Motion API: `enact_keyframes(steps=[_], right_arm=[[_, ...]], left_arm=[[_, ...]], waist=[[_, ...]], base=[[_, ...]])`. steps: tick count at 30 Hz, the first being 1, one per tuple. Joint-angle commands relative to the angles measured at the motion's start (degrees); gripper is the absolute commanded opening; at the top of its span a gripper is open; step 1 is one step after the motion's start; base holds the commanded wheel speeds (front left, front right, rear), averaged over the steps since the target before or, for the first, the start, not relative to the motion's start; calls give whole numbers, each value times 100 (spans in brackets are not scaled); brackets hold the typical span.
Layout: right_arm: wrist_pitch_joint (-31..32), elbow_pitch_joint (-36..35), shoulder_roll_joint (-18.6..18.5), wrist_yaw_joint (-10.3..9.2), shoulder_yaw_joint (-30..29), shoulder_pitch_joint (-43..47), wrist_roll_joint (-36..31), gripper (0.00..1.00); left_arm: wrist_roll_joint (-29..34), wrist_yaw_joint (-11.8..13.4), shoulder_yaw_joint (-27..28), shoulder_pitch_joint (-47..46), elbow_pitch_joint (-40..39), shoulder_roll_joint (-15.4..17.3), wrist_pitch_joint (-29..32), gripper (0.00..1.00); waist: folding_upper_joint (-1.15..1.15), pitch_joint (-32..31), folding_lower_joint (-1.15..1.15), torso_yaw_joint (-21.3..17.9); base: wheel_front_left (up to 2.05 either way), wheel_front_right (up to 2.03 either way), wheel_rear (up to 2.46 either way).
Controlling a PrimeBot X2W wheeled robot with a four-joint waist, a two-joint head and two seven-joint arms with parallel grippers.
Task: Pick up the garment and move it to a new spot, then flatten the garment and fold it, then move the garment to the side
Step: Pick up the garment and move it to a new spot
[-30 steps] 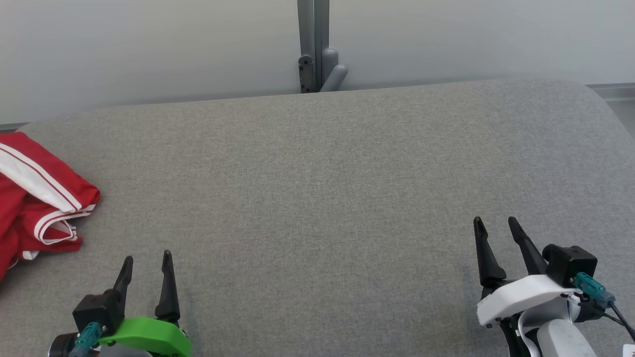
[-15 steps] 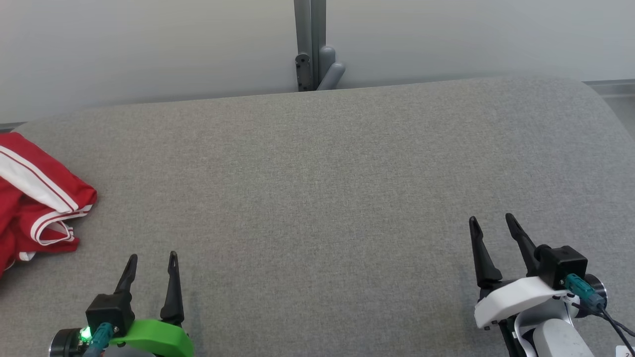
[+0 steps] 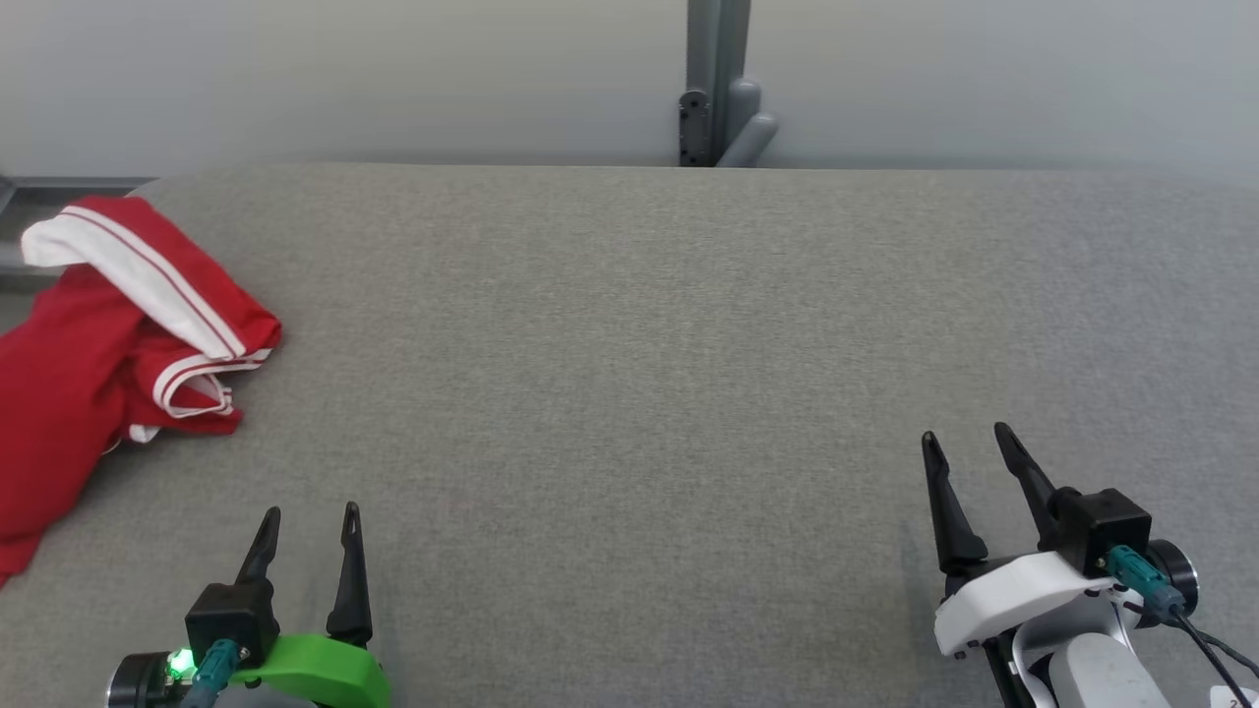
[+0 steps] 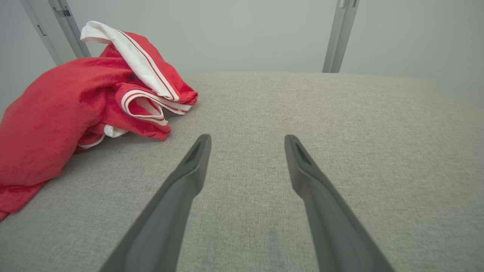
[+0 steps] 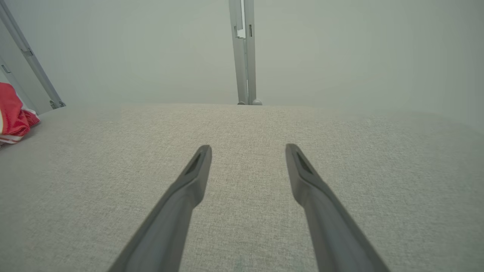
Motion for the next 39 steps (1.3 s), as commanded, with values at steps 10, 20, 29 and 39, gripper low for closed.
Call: enact_keyframes(steps=[10, 20, 29, 39], right_arm=[[-19, 149, -42, -2, 352, -47, 112, 100], [-20, 275, -95, -2, 633, -197, 168, 100], [-19, 148, -350, -2, 775, -392, 160, 100], [-20, -24, -872, -2, 959, -766, 150, 100]], left_arm=[[-50, 63, 136, 178, 11, 33, -2, 100], [-206, 66, 345, 339, -41, 29, -2, 100], [-601, -141, 385, -226, 179, 51, -3, 100], [-742, -223, -131, -2189, 808, 791, -1, 100]], waist=[[46, 38, 0, 1952], [46, 106, 0, 2605], [46, 509, 0, 2257], [46, 1475, 0, 1683]], base=[[0, 0, 0], [0, 0, 0], [0, 0, 0], [0, 0, 0]])
